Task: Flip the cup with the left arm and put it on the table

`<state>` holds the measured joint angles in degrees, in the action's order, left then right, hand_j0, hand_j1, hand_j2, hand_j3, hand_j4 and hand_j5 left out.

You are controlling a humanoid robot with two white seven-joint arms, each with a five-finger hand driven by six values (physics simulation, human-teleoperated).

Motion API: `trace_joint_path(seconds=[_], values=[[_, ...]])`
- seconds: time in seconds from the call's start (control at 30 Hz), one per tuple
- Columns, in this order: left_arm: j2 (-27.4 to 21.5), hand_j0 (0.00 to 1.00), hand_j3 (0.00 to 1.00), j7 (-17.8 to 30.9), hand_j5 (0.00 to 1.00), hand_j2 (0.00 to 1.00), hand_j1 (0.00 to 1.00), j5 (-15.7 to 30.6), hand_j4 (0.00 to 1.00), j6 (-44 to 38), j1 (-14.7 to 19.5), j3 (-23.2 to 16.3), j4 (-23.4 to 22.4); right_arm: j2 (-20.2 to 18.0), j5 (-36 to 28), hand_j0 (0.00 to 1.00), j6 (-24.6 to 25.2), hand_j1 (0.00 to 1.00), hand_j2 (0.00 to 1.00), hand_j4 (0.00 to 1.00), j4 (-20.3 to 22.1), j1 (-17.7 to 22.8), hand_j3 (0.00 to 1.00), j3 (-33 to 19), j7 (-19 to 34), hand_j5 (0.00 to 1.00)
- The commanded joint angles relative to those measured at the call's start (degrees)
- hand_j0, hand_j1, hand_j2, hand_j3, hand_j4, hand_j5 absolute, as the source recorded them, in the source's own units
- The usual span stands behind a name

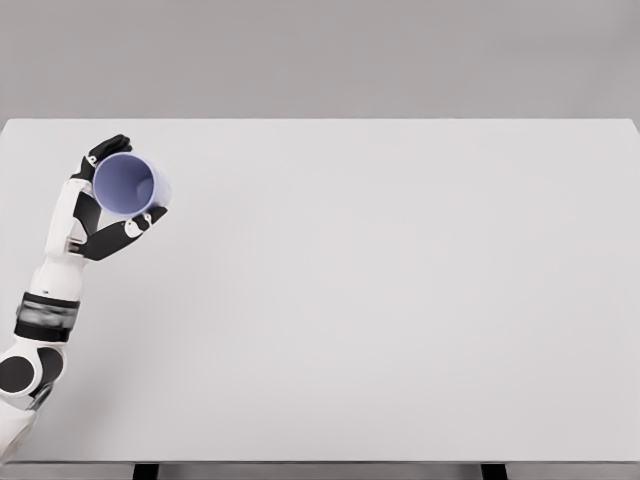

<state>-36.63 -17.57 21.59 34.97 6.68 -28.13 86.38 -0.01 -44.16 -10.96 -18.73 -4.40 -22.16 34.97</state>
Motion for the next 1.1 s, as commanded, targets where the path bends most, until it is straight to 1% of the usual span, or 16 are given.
trace_joint_path(seconds=[0.0,0.17,0.3,0.33,0.63,0.67,0.77,0.83,1.0,1.07], values=[[-0.19,0.88,0.88,0.00,0.88,0.88,0.88,-0.06,0.88,0.03,0.00,0.00,0.10,0.01,0.04,1.00,-0.03,1.00,1.00,1.00,0.01,-0.09,1.00,0.01,0.03,1.00],[-0.37,0.89,0.89,0.00,0.89,0.89,0.89,-0.06,0.89,0.03,-0.09,0.00,0.19,0.01,0.04,1.00,-0.03,1.00,1.00,1.00,0.01,0.00,1.00,0.01,0.03,1.00],[-0.37,0.93,0.93,0.00,0.93,0.93,0.93,-0.06,0.93,0.03,-0.09,0.00,0.28,0.01,0.04,1.00,-0.03,1.00,1.00,1.00,0.01,0.00,1.00,0.01,0.03,1.00],[-0.37,0.97,0.97,0.00,0.97,0.97,0.97,-0.06,0.97,0.03,-0.09,0.00,0.28,0.01,0.04,1.00,-0.03,1.00,1.00,1.00,0.01,0.00,1.00,0.01,0.03,1.00],[-0.55,0.97,0.97,-0.18,0.97,0.97,0.97,0.03,0.97,0.03,0.00,0.18,0.28,0.01,0.04,1.00,-0.03,1.00,1.00,1.00,0.01,0.00,1.00,0.01,0.03,1.00],[-0.63,0.97,0.97,-0.09,0.97,0.97,0.97,0.03,0.97,0.03,-0.09,0.70,0.28,0.01,0.04,1.00,-0.03,1.00,1.00,1.00,0.01,0.00,1.00,0.01,0.03,1.00],[-0.81,0.97,0.97,-0.70,0.97,0.97,0.97,0.20,0.97,0.03,-0.18,1.23,2.03,0.01,0.04,1.00,-0.03,1.00,1.00,1.00,-0.07,-0.09,1.00,0.01,0.03,1.00],[-2.74,0.97,0.97,-2.03,0.97,0.97,0.97,0.55,0.97,0.03,-0.26,1.23,3.88,0.01,0.04,1.00,-0.03,1.00,1.00,1.00,0.01,0.00,1.00,0.01,0.03,1.00],[-5.38,1.00,1.00,-1.94,1.00,1.00,1.00,0.99,1.00,0.03,-0.26,1.14,6.69,0.01,0.04,1.00,-0.03,1.00,1.00,1.00,0.01,0.00,1.00,0.01,0.03,1.00],[-9.07,1.00,1.00,-1.41,1.00,1.00,1.00,0.47,1.00,0.03,-0.09,0.53,7.83,0.01,0.04,1.00,-0.03,1.00,1.00,1.00,0.01,0.00,1.00,0.01,0.03,1.00]])
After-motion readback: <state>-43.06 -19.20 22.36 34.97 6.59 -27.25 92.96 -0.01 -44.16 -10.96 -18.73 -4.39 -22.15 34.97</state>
